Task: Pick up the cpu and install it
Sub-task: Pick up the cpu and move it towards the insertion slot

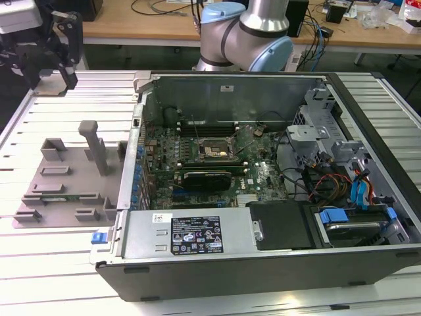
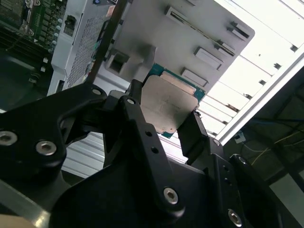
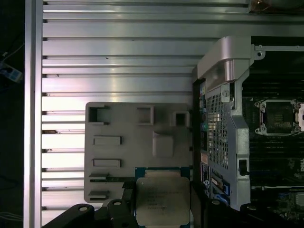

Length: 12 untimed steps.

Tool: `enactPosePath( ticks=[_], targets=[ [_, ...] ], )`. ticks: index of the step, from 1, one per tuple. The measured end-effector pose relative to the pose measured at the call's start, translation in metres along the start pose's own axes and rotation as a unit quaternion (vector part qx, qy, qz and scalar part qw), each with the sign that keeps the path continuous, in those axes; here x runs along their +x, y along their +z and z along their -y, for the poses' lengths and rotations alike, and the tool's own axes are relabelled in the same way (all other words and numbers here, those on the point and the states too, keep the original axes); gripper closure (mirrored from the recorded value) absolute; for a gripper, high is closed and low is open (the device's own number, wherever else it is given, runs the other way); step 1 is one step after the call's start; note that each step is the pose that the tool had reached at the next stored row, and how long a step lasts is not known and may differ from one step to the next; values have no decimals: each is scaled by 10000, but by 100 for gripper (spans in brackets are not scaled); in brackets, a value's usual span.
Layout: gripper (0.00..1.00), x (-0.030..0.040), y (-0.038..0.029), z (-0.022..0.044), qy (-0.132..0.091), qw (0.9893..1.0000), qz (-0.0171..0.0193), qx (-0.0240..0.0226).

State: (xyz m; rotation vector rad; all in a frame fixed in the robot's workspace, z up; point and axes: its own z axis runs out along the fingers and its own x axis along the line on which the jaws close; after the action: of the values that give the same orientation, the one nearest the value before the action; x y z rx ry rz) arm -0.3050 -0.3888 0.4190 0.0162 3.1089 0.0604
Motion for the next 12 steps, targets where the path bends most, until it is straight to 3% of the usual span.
enactPosePath(
  ticks=[4, 8, 12],
  targets=[
    [45, -69, 2, 0, 0, 10000, 0, 0],
    [45, -186, 6, -2, 0, 10000, 0, 0],
    [45, -373, 12, -3, 0, 10000, 0, 0]
  ],
)
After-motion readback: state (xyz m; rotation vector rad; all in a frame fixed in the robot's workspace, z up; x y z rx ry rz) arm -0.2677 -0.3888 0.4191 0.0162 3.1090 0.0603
